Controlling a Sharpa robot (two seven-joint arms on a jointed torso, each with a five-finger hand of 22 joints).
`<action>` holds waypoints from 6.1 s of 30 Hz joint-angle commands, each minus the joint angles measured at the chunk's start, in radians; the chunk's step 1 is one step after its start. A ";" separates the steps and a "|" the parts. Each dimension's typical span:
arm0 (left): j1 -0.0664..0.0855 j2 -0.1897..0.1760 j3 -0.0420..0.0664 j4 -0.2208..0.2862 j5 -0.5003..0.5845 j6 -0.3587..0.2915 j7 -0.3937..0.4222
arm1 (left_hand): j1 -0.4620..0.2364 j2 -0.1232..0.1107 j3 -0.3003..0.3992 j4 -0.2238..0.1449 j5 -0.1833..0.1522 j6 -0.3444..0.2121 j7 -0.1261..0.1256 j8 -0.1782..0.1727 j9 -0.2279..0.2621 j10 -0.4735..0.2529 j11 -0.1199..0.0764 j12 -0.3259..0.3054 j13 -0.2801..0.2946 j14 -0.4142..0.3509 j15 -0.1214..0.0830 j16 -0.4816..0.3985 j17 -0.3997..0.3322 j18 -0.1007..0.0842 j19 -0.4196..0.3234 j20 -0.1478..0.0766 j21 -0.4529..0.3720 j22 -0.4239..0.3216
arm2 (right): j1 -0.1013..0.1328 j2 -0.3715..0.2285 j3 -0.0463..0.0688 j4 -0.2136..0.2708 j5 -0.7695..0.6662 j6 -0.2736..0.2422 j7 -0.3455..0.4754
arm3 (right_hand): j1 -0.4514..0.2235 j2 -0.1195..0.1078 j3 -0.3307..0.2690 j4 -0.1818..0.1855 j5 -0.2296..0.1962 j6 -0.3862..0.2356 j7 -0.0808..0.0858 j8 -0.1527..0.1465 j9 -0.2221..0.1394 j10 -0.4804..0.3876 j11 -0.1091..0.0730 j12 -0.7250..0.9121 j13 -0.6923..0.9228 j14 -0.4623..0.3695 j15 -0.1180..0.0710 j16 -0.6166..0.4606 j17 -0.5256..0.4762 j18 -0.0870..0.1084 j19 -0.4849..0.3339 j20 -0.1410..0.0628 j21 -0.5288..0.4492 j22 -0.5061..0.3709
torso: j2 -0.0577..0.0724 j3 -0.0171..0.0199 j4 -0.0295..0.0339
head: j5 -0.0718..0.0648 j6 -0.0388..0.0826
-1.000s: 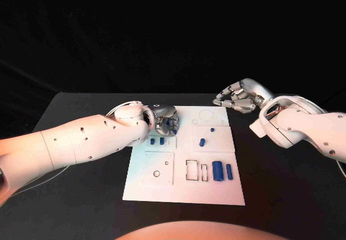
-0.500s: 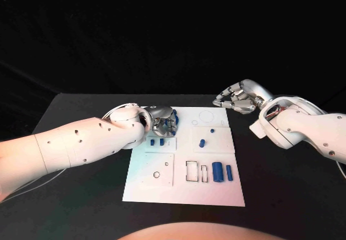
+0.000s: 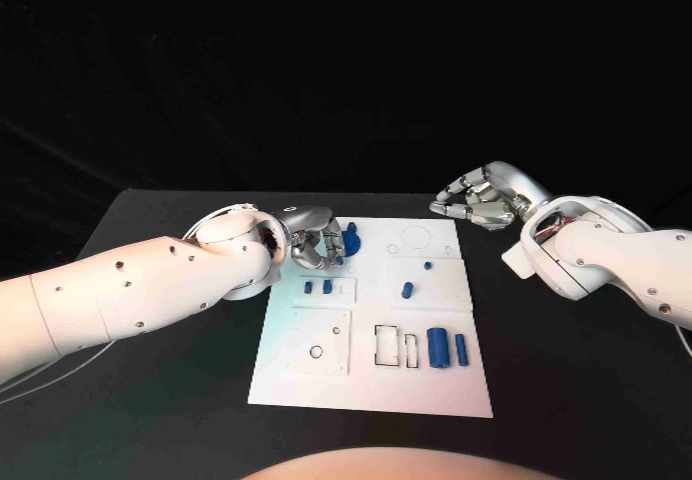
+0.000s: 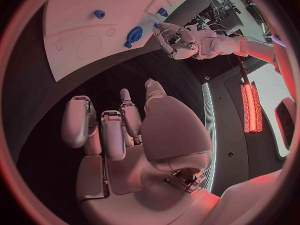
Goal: Assemble the parts on the task board
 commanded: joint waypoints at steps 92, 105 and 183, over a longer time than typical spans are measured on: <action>-0.009 -0.021 0.001 -0.049 0.030 0.086 -0.019 | -0.014 0.002 0.007 -0.007 0.001 0.017 -0.002 -0.009 -0.002 0.013 -0.002 -0.014 -0.004 -0.001 -0.004 -0.006 -0.022 -0.004 0.001 0.000 0.003 -0.009 | -0.009 -0.007 0.000 0.006 -0.005 -0.006 0.009 | -0.002 0.012 -0.005 0.003 0.005 -0.005 -0.002 0.008 0.000 0.001 -0.003 0.005 0.002 0.063 -0.009 -0.004 0.091 0.013 -0.002 -0.005 -0.003 0.010 | 0.001 -0.0005 -0.0010 | 0.003 -0.011; -0.009 -0.017 0.001 -0.047 0.031 0.094 -0.015 | -0.016 0.001 0.006 -0.007 0.000 0.017 -0.001 -0.010 -0.002 0.013 -0.001 -0.016 -0.004 -0.001 -0.004 -0.006 -0.023 -0.004 -0.002 0.000 0.002 -0.012 | -0.009 -0.009 0.000 0.009 -0.005 -0.006 0.008 | -0.002 0.012 -0.005 0.003 0.005 -0.005 -0.002 0.008 0.000 0.001 -0.003 0.005 0.002 0.063 -0.009 -0.004 0.091 0.013 -0.002 -0.005 -0.003 0.010 | 0.001 -0.0003 0.0002 | 0.002 -0.012; 0.013 -0.195 0.026 0.025 0.950 -0.098 0.193 | -0.025 -0.005 0.029 -0.028 -0.001 -0.027 0.046 -0.095 -0.060 -0.006 0.033 -0.054 -0.010 -0.229 0.021 -0.366 -0.579 0.015 -0.104 0.016 -0.167 -0.187 | -0.034 0.003 -0.003 0.036 -0.625 0.257 -0.125 | 0.232 -0.064 0.187 -0.060 -0.123 0.044 0.016 -0.023 -0.044 -0.267 0.026 -1.075 -0.999 0.042 0.012 -0.099 -0.032 0.028 -0.028 0.009 -0.101 -0.030 | -0.011 -0.0007 -0.0021 | -0.052 0.007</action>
